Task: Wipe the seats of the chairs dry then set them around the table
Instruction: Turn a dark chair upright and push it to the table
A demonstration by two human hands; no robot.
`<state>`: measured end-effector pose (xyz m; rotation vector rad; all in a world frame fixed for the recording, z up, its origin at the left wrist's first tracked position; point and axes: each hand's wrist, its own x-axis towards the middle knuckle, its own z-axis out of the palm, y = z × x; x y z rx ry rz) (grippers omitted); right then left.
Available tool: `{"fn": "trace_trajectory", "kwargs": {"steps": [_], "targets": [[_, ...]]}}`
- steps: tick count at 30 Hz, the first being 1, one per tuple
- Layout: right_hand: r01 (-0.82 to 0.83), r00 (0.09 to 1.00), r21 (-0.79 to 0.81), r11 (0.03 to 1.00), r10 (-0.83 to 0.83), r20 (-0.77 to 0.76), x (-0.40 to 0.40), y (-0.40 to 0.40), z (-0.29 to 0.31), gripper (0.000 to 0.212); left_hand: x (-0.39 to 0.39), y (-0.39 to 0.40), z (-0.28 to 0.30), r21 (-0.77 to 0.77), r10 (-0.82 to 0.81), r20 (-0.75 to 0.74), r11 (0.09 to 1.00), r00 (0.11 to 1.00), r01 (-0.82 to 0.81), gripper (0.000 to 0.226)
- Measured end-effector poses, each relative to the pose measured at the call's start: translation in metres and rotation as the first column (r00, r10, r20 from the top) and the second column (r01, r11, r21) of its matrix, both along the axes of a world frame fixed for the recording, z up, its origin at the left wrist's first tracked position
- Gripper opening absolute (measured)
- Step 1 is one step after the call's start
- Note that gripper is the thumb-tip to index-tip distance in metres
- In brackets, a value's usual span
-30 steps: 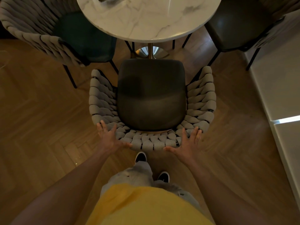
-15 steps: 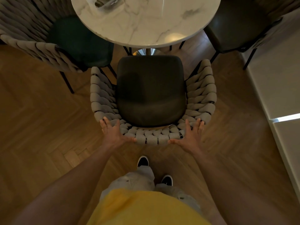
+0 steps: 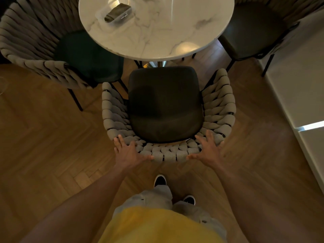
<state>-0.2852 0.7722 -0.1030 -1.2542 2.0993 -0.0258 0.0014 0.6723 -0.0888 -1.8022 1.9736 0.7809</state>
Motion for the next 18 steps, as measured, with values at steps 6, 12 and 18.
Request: {"fn": "trace_trajectory", "kwargs": {"steps": [6,12,18], "targets": [[0.026,1.000,-0.016,1.000,-0.026,0.000,0.004,0.004,0.005,0.084,-0.012,0.004,0.004,0.035,-0.075,-0.048,0.996,0.996,0.077,0.078],[0.219,0.964,-0.209,0.953,-0.178,0.198,-0.010,0.028,0.014,0.044,-0.055,0.017,0.026,0.029,-0.169,-0.208,0.984,0.963,0.178,0.047],[0.375,0.902,-0.222,0.900,-0.298,0.314,-0.071,0.056,0.023,0.033,-0.133,0.036,0.036,0.091,-0.161,-0.320,0.976,0.934,0.199,0.040]]}}
